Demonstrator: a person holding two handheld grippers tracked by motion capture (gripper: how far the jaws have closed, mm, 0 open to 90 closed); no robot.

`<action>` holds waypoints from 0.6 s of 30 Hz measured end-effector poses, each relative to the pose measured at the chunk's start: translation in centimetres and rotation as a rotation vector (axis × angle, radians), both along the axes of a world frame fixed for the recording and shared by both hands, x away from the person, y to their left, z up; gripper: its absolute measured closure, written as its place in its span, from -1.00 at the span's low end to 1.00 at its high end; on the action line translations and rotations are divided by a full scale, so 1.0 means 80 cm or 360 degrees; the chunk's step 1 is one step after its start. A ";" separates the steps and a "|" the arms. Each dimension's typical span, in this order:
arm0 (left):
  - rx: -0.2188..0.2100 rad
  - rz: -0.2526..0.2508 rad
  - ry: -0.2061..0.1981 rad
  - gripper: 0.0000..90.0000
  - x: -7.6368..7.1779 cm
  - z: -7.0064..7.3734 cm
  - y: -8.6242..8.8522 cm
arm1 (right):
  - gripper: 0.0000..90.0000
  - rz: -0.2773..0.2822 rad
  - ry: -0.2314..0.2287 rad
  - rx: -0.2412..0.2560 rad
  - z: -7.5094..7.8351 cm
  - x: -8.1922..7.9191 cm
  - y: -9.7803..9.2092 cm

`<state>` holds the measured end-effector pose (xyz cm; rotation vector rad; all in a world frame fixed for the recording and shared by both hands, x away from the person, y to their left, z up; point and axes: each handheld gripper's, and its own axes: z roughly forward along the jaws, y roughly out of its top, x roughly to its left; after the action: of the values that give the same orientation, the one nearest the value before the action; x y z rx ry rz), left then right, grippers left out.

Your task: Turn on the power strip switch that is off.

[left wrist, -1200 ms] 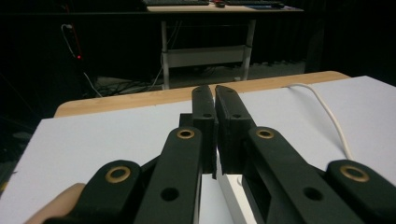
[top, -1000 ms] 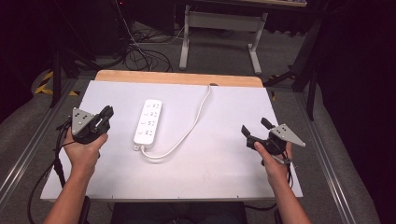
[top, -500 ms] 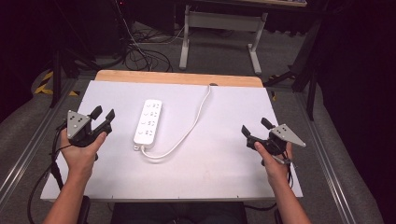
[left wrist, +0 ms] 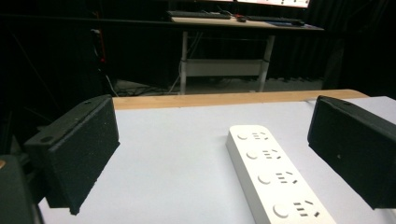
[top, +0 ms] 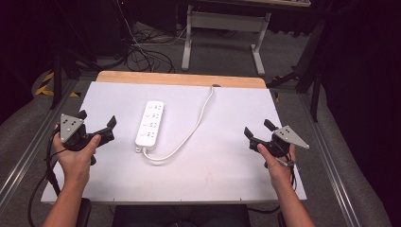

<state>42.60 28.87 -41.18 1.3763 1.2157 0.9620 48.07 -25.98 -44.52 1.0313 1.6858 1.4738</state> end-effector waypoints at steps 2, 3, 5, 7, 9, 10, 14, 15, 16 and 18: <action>0.0003 0.0006 0.0002 -0.93 0.000 0.000 0.000 | -0.71 0.0003 0.0000 -0.0003 0.000 0.000 0.000; 0.0006 0.0009 0.0001 -0.93 0.000 0.000 0.000 | -0.71 0.0004 0.0000 -0.0002 0.000 -0.001 0.000; 0.0009 0.0007 0.0005 -0.93 0.000 -0.001 0.000 | -0.71 0.0001 0.0000 -0.0003 0.000 -0.001 0.000; 0.0013 0.0011 0.0003 -0.95 0.000 -0.001 -0.001 | -0.74 0.0003 -0.0001 0.0000 0.000 -0.001 0.001; 0.0021 0.0016 0.0004 -0.95 0.001 -0.002 -0.001 | -0.76 0.0008 -0.0006 0.0002 0.000 -0.001 0.001; 0.0019 0.0018 0.0009 -0.96 0.001 -0.003 -0.001 | -0.79 0.0016 -0.0017 -0.0012 0.000 -0.001 0.001; 0.0009 0.0032 0.0017 -0.95 0.002 -0.004 0.002 | -0.88 0.0040 -0.0026 -0.0021 0.000 -0.001 0.002; 0.0008 0.0033 0.0018 -0.95 0.002 -0.004 0.002 | -0.88 0.0040 -0.0026 -0.0021 0.000 -0.001 0.002; 0.0011 0.0032 0.0018 -0.95 0.002 -0.004 0.002 | -0.91 0.0036 -0.0025 -0.0021 0.000 -0.001 0.001; 0.0019 0.0031 0.0016 -0.94 0.002 -0.005 0.002 | -0.94 0.0029 -0.0026 -0.0019 0.000 -0.001 0.001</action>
<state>42.79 29.00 -41.57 1.3825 1.2346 0.9782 48.00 -25.92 -44.54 0.9972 1.6946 1.4782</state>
